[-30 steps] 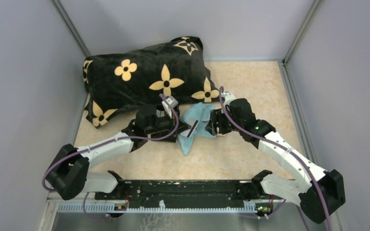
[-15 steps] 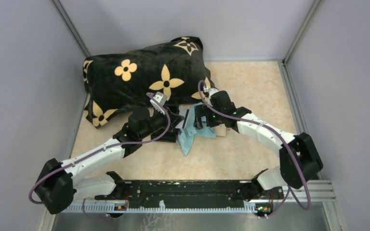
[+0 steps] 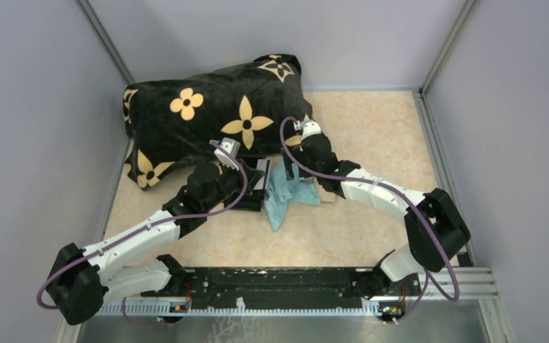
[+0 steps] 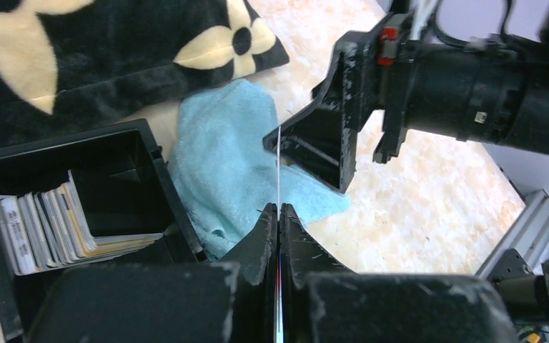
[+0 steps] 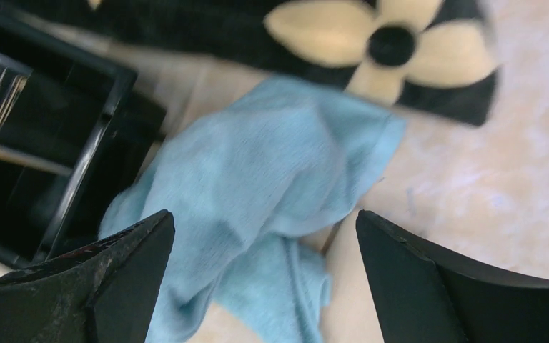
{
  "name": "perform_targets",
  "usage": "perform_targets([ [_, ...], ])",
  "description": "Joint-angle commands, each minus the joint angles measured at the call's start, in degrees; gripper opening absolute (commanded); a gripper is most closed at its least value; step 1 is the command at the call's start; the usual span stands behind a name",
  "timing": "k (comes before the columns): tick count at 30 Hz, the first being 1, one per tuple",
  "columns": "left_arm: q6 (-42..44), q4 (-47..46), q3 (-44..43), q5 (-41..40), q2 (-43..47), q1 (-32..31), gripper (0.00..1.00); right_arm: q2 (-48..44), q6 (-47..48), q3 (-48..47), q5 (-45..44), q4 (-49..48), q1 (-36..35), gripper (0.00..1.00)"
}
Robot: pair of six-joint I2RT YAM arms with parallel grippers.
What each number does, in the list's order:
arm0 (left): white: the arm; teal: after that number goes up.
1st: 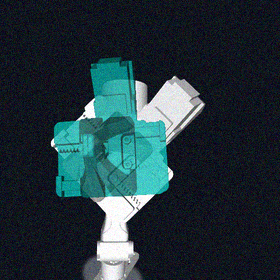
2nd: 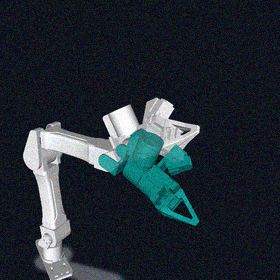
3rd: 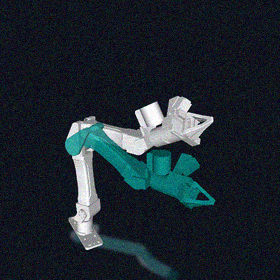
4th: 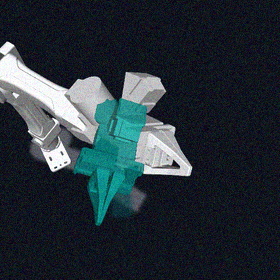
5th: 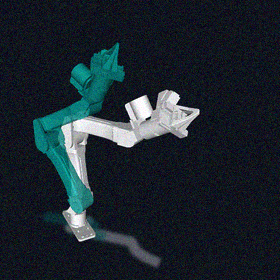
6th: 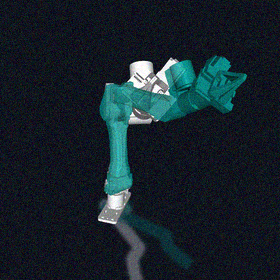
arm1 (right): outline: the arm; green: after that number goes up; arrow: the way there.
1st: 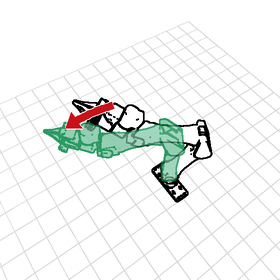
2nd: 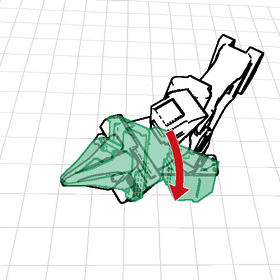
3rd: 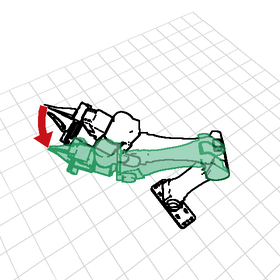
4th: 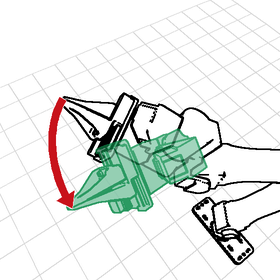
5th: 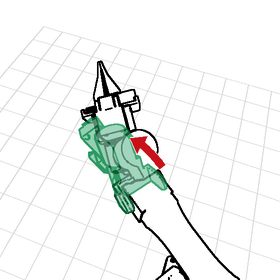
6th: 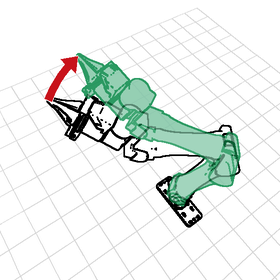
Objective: Put the credit cards into the card holder
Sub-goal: Pick up the distractor from the center of the board.
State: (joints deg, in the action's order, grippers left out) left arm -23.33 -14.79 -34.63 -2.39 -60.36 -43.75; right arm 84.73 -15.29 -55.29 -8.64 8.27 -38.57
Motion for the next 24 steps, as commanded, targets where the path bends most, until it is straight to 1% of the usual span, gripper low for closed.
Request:
perform_targets([
  [1, 0.34, -0.22, 0.18, -5.02, 1.06, -0.46, 0.00, -3.77, 5.03, 1.86, -21.35, -16.74, -1.82, 0.99],
  [2, 0.59, -0.50, 0.11, -5.33, 0.91, -0.46, 0.00, -3.86, 3.14, 1.13, -22.27, -16.67, -1.52, 0.99],
  [4, 0.96, -0.40, -0.28, -5.83, 0.46, -0.46, 0.00, -4.03, 4.30, 0.17, -13.58, -16.39, -0.23, 0.97],
  [6, 1.06, -0.18, -0.51, -6.31, 0.40, -0.46, 0.00, -4.46, 4.86, 0.79, -8.43, -17.94, -0.11, 0.91],
  [8, 0.95, 0.00, -0.40, -7.08, 0.73, -0.44, 0.00, -3.57, 2.87, -0.80, -7.00, -13.50, -0.29, 0.89],
  [11, 0.73, 0.28, -0.25, -7.50, 0.91, -0.46, 0.00, -0.73, 0.62, -3.65, -5.81, -5.66, -0.89, 0.92],
  [16, 0.22, 0.64, -0.35, -7.69, 0.68, -0.46, 0.00, 2.46, -2.51, -3.81, -2.43, -2.41, -2.84, 0.95],
  [24, 0.41, 0.03, -0.08, -7.38, 0.16, -0.46, 0.00, 8.17, -4.11, -6.52, -1.19, 0.02, -4.19, 0.99],
])
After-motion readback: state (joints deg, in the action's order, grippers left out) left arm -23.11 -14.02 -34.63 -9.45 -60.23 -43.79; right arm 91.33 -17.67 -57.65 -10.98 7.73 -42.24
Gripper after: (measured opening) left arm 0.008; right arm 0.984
